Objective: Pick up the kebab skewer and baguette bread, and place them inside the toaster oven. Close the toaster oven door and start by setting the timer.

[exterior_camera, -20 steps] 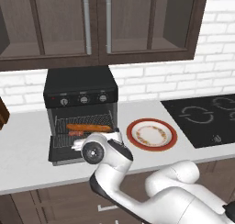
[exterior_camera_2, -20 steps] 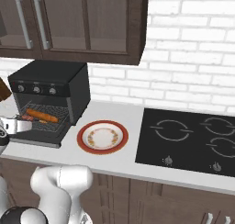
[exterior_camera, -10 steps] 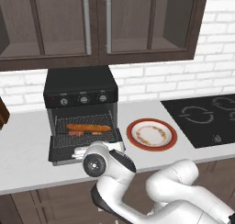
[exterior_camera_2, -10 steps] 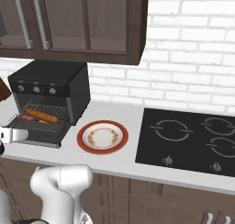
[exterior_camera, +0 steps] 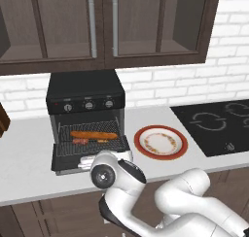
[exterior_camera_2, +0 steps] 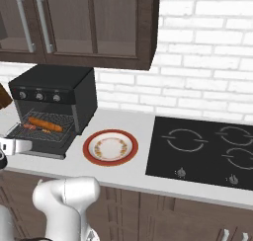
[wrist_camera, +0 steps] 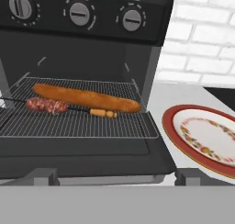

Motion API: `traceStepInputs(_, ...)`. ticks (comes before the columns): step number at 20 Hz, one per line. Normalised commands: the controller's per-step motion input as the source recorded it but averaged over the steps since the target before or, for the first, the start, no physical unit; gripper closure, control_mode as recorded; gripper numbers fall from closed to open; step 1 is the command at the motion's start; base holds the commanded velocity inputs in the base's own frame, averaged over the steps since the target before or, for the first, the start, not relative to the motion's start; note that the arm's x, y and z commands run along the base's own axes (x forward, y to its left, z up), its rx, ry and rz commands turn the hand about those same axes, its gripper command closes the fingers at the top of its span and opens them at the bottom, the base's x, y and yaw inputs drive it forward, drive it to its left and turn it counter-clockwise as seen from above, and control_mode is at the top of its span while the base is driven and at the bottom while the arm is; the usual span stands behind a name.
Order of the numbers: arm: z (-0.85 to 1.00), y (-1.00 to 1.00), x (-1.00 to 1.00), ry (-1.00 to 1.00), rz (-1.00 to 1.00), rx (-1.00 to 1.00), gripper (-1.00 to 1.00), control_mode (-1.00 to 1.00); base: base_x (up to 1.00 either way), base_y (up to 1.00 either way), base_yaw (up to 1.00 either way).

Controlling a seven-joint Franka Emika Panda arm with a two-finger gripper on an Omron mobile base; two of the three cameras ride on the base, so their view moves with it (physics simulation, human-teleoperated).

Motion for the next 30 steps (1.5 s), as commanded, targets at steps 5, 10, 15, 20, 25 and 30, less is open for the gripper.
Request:
traceStepInputs(5, 0.00, 0.00, 0.04, 0.00, 0.00, 0.00, -1.00, -1.00, 0.00, 0.00, 0.00)
traceStepInputs(10, 0.00, 0.00, 0.02, 0.00, 0.00, 0.00, -1.00, -1.00, 0.00, 0.00, 0.00)
traceStepInputs(15, -0.03, 0.05, 0.05, 0.00, 0.00, 0.00, -1.00, -1.00, 0.00, 0.00, 0.00)
traceStepInputs(20, -0.06, 0.17, 0.15, 0.00, 0.00, 0.02, -1.00, -1.00, 0.00, 0.00, 0.00)
traceStepInputs(25, -0.09, 0.10, 0.27, 0.00, 0.01, 0.19, -1.00, -1.00, 0.00, 0.00, 0.00)
traceStepInputs(30, -0.05, 0.16, 0.13, 0.00, 0.00, 0.08, -1.00, -1.00, 0.00, 0.00, 0.00)
